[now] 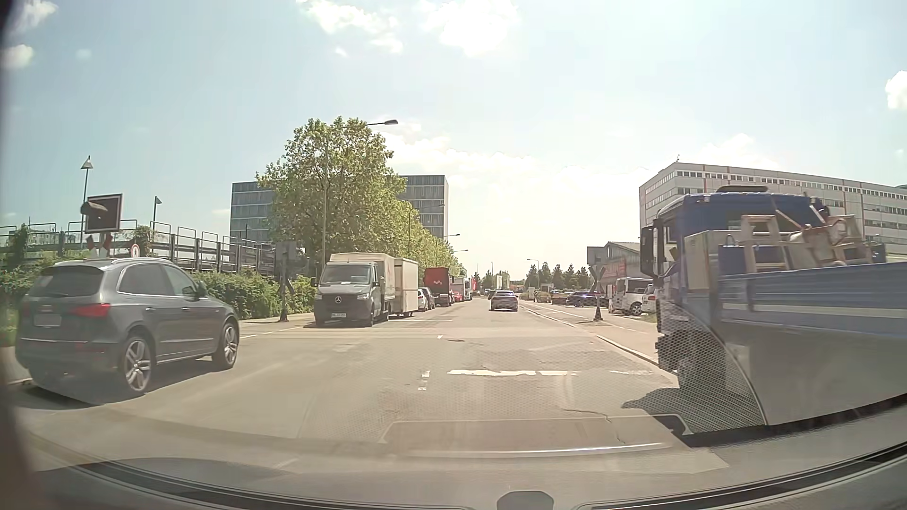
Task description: Follow the waypoints while adhering to traffic rules and regulations
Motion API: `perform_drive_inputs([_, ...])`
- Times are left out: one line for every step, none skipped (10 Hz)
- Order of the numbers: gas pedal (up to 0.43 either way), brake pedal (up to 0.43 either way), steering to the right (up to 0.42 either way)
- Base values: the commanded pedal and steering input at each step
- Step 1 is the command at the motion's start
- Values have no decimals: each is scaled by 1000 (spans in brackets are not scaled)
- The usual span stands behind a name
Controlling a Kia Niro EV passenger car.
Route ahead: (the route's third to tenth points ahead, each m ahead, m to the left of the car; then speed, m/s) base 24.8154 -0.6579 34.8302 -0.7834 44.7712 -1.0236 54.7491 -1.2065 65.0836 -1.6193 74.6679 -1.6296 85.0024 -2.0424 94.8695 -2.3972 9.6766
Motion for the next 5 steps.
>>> perform_drive_inputs([79,30,8])
perform_drive_inputs([79,30,9])
perform_drive_inputs([59,30,6])
perform_drive_inputs([59,30,0])
perform_drive_inputs([59,30,-4])
